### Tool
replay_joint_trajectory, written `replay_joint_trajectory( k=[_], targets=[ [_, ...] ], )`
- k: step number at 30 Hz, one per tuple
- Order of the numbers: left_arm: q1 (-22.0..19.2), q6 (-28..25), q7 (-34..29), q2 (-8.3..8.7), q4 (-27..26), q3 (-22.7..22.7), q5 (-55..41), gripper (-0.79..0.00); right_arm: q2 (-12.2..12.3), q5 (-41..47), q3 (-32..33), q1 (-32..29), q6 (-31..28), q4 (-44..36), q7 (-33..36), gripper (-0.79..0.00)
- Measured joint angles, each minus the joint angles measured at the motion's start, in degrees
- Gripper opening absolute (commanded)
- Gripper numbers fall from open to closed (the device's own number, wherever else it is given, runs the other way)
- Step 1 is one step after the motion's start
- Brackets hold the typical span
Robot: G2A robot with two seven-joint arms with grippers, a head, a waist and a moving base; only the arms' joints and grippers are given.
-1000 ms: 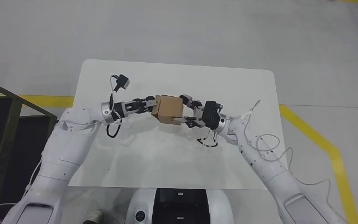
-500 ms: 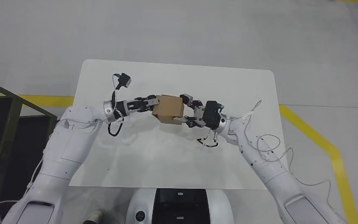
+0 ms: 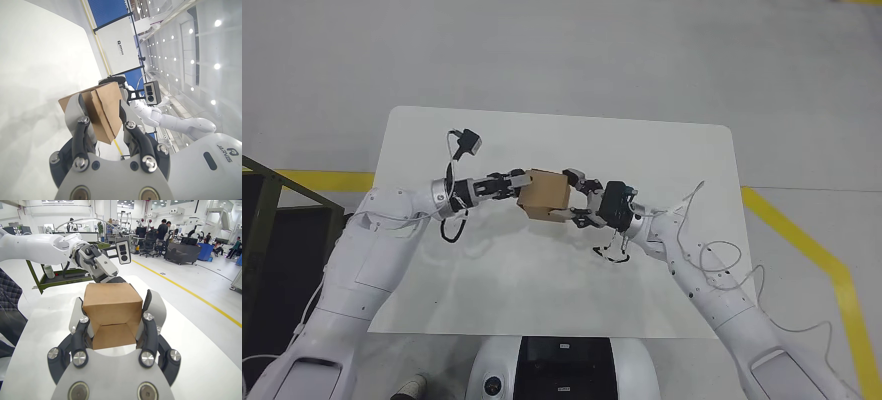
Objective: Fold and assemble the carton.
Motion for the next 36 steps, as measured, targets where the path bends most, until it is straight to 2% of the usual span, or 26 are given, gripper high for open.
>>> replay_joint_trajectory(
  k=[6, 17, 24, 36],
  targets=[
    [0.4, -0.1, 0.8, 0.02, -0.6, -0.4, -0.3, -0.597, 0.0, -0.8, -0.2, 0.1, 0.6, -0.2, 0.5, -0.767],
    [-0.8, 2.3, 2.9, -0.4, -1.2, 1.5, 2.8, -0.634, -0.1, -2.3, -0.6, 0.0, 3.0, -1.0, 2.1, -0.782],
    [-1.1, 3.1, 3.5, -0.53, -1.1, 1.9, 3.6, -0.622, -0.1, -3.1, -0.7, -0.3, 4.2, -1.2, 3.3, -0.779],
    [0.8, 3.3, 4.5, -0.08, -1.6, -0.9, 3.2, -0.622, -0.1, -3.3, -0.6, -0.2, 4.6, -0.1, 3.2, -0.785]
  ],
)
